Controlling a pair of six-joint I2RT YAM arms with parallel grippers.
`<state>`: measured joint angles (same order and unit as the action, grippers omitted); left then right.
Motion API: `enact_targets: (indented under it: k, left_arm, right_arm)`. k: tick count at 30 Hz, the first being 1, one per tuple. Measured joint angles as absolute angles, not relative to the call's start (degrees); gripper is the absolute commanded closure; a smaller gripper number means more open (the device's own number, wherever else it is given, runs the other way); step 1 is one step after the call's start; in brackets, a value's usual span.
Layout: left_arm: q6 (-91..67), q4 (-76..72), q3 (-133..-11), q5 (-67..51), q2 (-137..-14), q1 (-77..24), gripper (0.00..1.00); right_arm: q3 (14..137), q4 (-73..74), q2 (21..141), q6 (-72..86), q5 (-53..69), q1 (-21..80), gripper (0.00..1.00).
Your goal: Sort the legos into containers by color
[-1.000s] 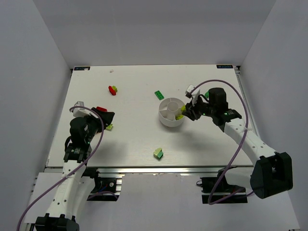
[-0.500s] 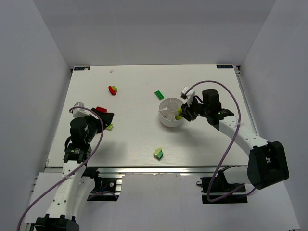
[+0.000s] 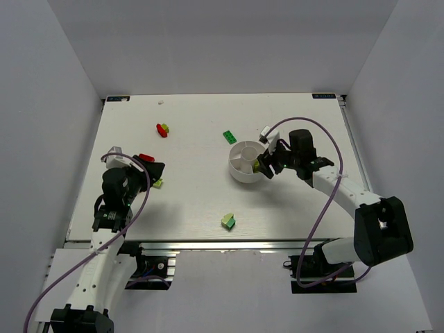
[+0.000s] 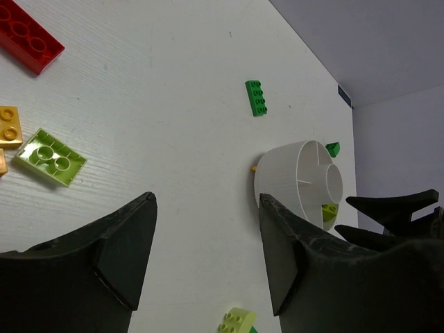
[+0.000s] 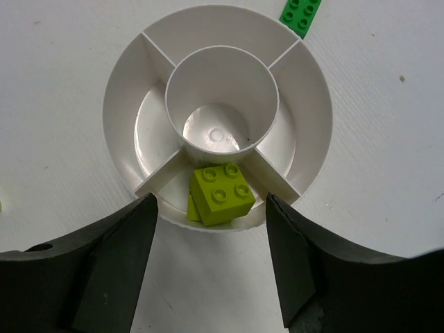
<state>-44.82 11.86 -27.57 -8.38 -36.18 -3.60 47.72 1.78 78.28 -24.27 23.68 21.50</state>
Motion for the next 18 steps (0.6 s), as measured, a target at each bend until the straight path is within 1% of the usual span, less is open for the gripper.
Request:
enact_targets:
  k: [1,2,3,4,5,6,7,9,10,11,12,13,14,15,16,17,18]
  left_arm:
    - [-44.8,11.7,-27.6,-8.4,-36.2,-3.6,0.31]
    - [-44.8,11.6,-27.6,-8.4,-36.4,-3.6,0.35]
    - [-44.7,11.5,-27.6,-8.6,-36.7,-3.6,0.47]
    - [-44.8,11.3,-27.7,-8.8,-37.1,-3.6,0.57]
    - [-44.7,11.1,-27.9,-9.3,-37.9,-3.6,0.83]
    - [-44.8,10.9,-28.3,-10.0,-39.1,-3.6,0.95]
    - [-44.5,10.7,-28.8,-10.6,-40.5,-3.6,1.00]
    - [-44.5,10.2,-31.0,-12.2,-45.2,-3.7,1.00]
    - [-44.5,10.0,-32.6,-12.8,-47.9,-4.0,1.00]
    - [-44.5,9.7,-34.1,-13.1,-50.9,-4.5,1.00]
    - [-44.4,9.5,-35.7,-13.1,-53.6,-5.2,1.00]
    - [-44.2,9.7,-37.6,-13.1,-56.4,-6.2,0.88]
    - [-43.8,9.9,-39.7,-13.1,-59.1,-7.2,0.78]
    - [-43.6,10.4,-43.6,-12.6,-63.4,-8.8,0.54]
    - [-43.1,10.3,-44.6,-12.6,-64.6,-9.3,0.54]
    - [-42.9,11.9,-48.1,-12.2,-67.9,-10.5,0.39]
    - [-42.2,12.4,-51.1,-11.7,-70.8,-11.5,0.34]
  right_arm:
    - [47.7,1.7,78.3,-24.3,23.7,21.5,0.31]
    - [47.7,1.7,78.3,-24.3,23.6,21.5,0.28]
    - [47.7,1.8,78.3,-24.2,23.5,21.5,0.22]
    - [47.8,2.1,78.1,-24.1,23.4,21.5,0.11]
    - [47.9,2.5,78.0,-24.2,23.1,21.5,0.11]
    - [48.1,3.3,77.6,-24.3,22.4,21.5,0.11]
    - [48.5,4.0,77.2,-24.5,21.8,21.5,0.11]
    - [49.7,5.7,76.1,-24.8,20.3,21.5,0.12]
    - [50.9,7.0,75.8,-25.3,20.1,21.3,0.17]
    - [52.4,8.3,75.7,-25.8,20.4,21.0,0.30]
    - [54.2,10.1,75.7,-26.3,21.2,20.5,0.37]
    - [55.9,11.5,75.7,-26.5,22.1,19.9,0.48]
    - [57.5,12.8,75.6,-26.9,23.1,19.4,0.70]
    - [58.8,14.0,75.6,-27.5,24.2,19.0,0.83]
    - [59.9,15.0,75.4,-27.5,25.0,18.5,0.83]
    - [60.3,15.7,75.3,-27.3,25.5,18.3,0.81]
    - [60.4,16.3,74.9,-27.3,25.9,18.2,0.76]
